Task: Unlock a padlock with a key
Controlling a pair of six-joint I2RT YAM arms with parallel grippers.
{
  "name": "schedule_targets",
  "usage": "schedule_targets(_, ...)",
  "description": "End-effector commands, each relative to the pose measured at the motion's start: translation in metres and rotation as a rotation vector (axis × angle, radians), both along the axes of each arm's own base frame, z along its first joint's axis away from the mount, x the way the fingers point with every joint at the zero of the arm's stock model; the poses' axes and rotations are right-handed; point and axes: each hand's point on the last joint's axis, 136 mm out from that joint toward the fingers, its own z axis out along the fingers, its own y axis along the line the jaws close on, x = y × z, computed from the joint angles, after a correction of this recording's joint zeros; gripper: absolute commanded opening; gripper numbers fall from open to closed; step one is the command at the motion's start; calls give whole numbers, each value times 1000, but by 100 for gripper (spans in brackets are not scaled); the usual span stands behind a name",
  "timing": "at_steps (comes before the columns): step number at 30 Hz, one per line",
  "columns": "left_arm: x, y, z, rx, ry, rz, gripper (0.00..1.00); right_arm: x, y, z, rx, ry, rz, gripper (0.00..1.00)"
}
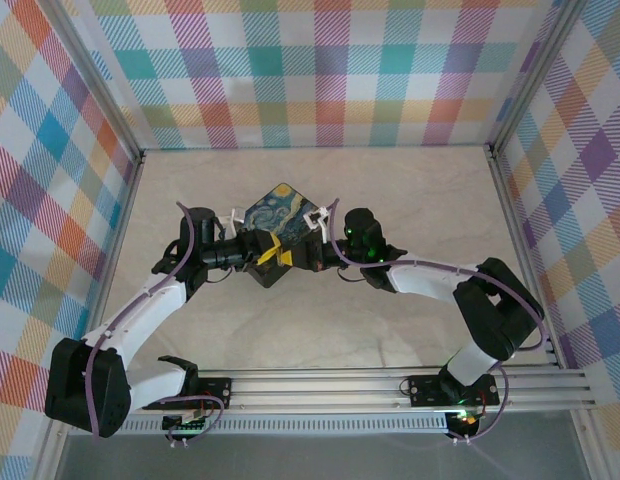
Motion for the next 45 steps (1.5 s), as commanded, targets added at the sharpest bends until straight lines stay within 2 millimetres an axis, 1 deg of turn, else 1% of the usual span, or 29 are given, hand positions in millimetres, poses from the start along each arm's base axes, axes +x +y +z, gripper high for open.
schedule_targets(1, 0, 1, 4, -30, -7, 2, 25, 1, 2, 5, 40, -5, 15, 0)
schedule_targets(10, -2, 2, 5, -30, -7, 4, 22, 7, 4, 3, 55, 23, 1, 0)
schedule_targets(16, -2, 6, 5, -28, -6, 16, 19, 15, 2, -2, 58, 52, -32, 0)
schedule_targets(22, -2, 10, 5, -30, -4, 27, 17, 18, 3, -6, 68, 73, -37, 0)
schedule_targets(26, -2, 9, 7, -35, -10, 22, 16, 20, 3, -4, 79, 75, -37, 0)
schedule_targets(29, -3, 11, 4, -19, -8, 22, 16, 19, 4, -2, 91, 72, -31, 0)
schedule_targets(31, -3, 14, -5, 24, 1, 29, 19, 18, 4, 0, 98, 69, -27, 0)
schedule_targets(34, -2, 18, -12, 36, 8, 35, 19, 17, 4, 2, 101, 68, -23, 0)
schedule_targets(36, -1, 18, -13, 40, 5, 31, 19, 16, 4, 4, 105, 72, -16, 0)
schedule_targets(45, 1, 15, -6, 13, -12, 20, 19, 16, 8, 6, 117, 96, 8, 0)
